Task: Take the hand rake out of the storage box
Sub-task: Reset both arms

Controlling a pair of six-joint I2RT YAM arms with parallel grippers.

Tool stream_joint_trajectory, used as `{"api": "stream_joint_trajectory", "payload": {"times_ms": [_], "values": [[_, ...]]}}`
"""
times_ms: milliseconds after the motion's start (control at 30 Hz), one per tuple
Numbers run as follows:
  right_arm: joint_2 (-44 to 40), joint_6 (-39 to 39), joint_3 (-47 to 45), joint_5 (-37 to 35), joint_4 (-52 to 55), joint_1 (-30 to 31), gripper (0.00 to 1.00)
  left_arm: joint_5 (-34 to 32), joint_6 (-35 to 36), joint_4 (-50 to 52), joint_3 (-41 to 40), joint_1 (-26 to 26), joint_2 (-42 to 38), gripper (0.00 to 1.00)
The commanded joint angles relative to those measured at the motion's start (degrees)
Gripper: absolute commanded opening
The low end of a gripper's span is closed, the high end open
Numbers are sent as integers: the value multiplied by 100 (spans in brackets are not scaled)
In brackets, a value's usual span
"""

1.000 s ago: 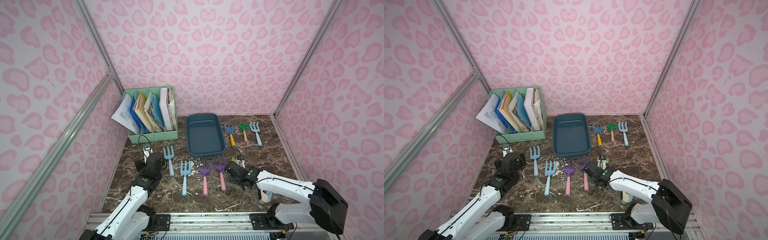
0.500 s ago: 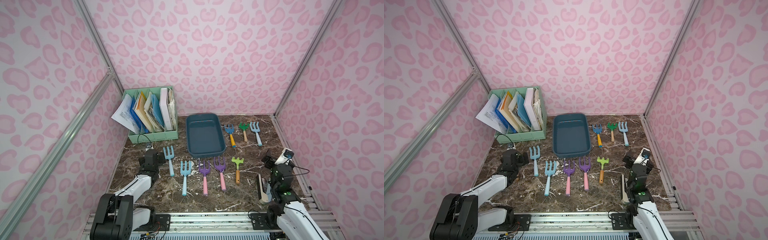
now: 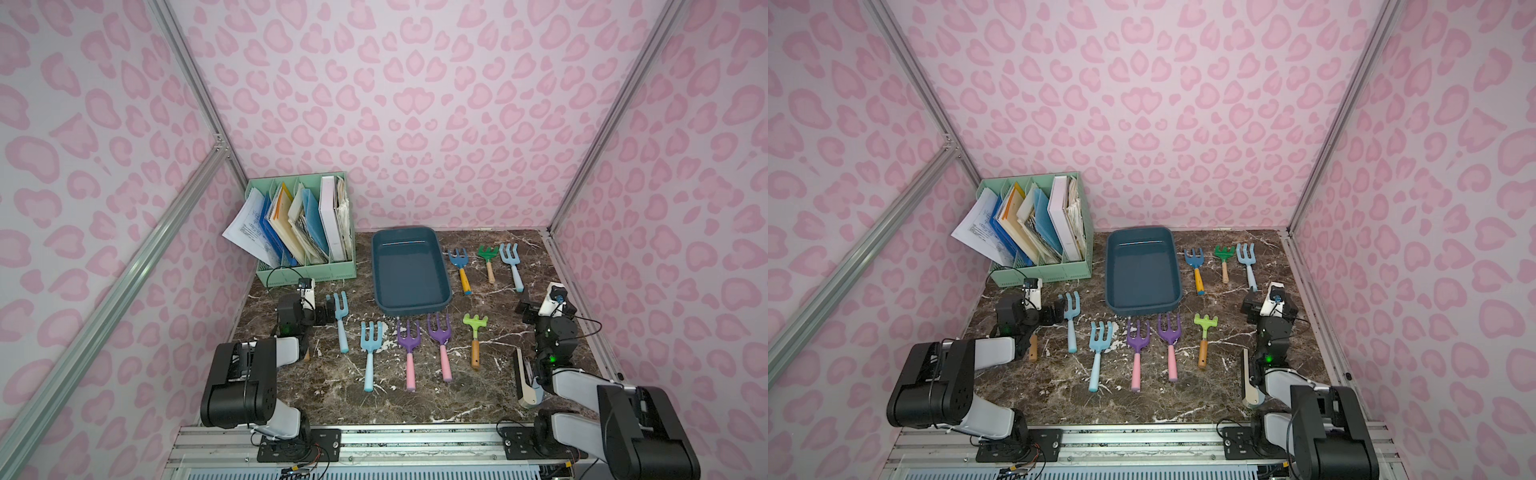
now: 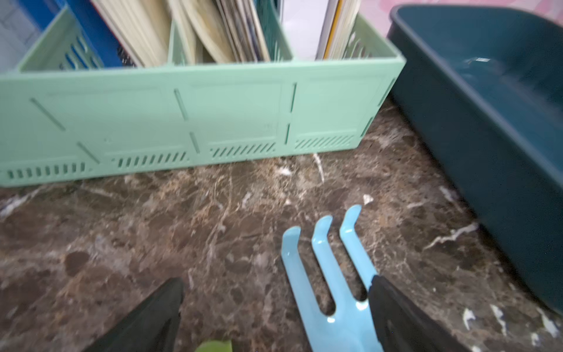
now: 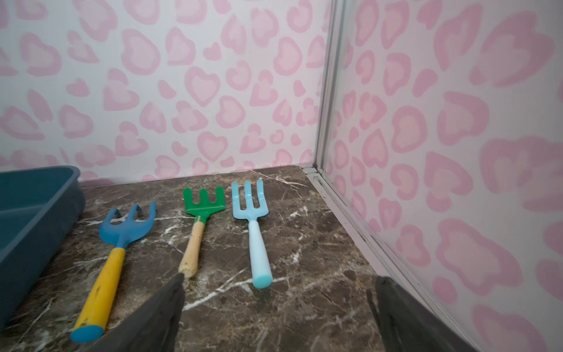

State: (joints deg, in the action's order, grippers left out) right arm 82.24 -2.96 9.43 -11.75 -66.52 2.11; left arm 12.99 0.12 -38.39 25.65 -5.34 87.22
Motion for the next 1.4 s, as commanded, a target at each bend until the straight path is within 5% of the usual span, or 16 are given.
{"api": "stream_joint_trajectory", "payload": {"times_ms": [0,167,1367], "values": [[666,298,222,49,-1007,195,100,543,140,-267,44,-17,56,99],[584,116,401,492,-500,-68,100,541,154,-216,40,-21,23,99],[575,94,446,596,-376,-128,100,538,146,-265,6,-24,4,99]]}}
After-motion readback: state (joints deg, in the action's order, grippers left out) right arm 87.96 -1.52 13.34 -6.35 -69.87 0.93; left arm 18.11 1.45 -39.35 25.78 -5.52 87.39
